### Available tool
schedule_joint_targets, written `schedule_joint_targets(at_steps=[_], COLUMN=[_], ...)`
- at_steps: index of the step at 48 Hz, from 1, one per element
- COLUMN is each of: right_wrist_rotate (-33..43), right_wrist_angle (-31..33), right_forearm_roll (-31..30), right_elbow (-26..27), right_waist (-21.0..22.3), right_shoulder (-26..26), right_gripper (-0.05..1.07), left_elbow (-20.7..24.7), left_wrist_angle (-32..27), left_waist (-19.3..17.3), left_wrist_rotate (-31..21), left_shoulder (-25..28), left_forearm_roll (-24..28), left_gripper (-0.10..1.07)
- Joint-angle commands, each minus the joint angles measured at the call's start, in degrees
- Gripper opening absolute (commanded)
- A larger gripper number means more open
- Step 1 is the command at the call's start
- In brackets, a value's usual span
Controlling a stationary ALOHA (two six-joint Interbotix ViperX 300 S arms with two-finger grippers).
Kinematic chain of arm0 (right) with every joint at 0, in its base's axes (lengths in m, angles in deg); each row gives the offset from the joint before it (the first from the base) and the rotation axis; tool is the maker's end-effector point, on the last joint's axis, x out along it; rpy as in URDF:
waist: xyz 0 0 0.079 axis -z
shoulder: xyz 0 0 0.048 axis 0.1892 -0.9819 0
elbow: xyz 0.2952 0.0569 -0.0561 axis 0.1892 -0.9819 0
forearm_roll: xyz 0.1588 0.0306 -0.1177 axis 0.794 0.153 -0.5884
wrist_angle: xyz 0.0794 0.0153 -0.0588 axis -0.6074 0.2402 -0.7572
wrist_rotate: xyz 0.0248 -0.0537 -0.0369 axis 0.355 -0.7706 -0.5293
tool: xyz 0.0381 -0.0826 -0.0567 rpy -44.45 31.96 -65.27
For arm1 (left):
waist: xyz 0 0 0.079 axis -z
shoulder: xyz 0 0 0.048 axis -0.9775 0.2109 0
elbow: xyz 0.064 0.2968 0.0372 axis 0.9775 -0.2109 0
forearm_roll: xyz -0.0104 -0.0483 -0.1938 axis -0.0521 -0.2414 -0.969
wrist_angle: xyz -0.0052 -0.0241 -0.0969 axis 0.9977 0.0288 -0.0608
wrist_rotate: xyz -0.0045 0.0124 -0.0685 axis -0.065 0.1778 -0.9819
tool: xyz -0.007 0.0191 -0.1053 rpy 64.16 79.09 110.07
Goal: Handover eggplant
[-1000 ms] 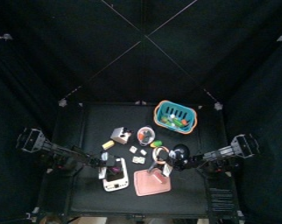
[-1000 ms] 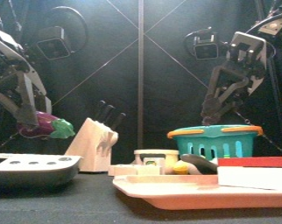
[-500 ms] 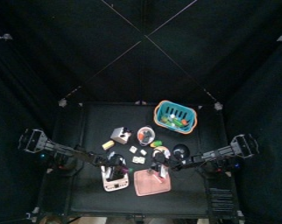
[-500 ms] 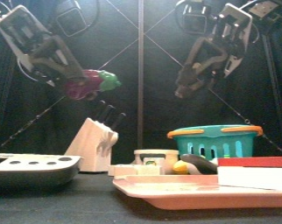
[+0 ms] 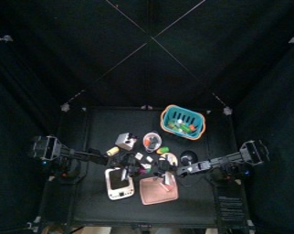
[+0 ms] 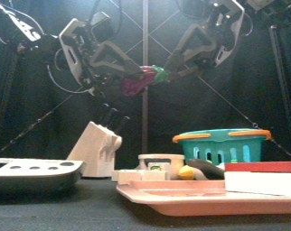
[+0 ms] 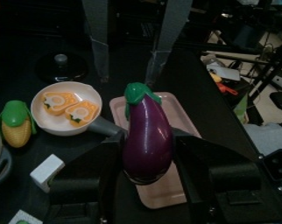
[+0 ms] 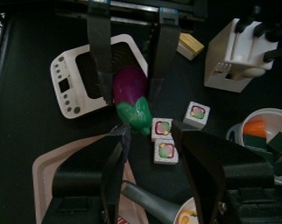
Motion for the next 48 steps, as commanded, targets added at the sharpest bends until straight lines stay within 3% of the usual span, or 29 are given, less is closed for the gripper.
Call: schedule_joint_targets(at_steps=[1, 21, 48], right_wrist_rotate=[0.0, 0.0, -0.09], right_wrist_angle=[-0.09, -2.55, -2.46], right_forearm_roll=[-0.44, 0.09, -1.23], right_elbow=[1.32, 0.26, -0.18], right_waist=[0.44, 0.88, 1.49], right_shoulder=[0.35, -0.53, -0.53], right_gripper=[0.8, 0.88, 0.85], left_elbow=[3.25, 6.5, 6.68], left_wrist_angle=[0.7, 1.05, 1.14], left_waist=[-0.35, -1.32, -1.14], left_wrist_rotate=[0.26, 0.35, 0.35], left_shoulder=[1.23, 3.52, 4.39], left_forearm_roll=[0.0, -1.05, -0.88], left_gripper=[0.62, 0.62, 0.62])
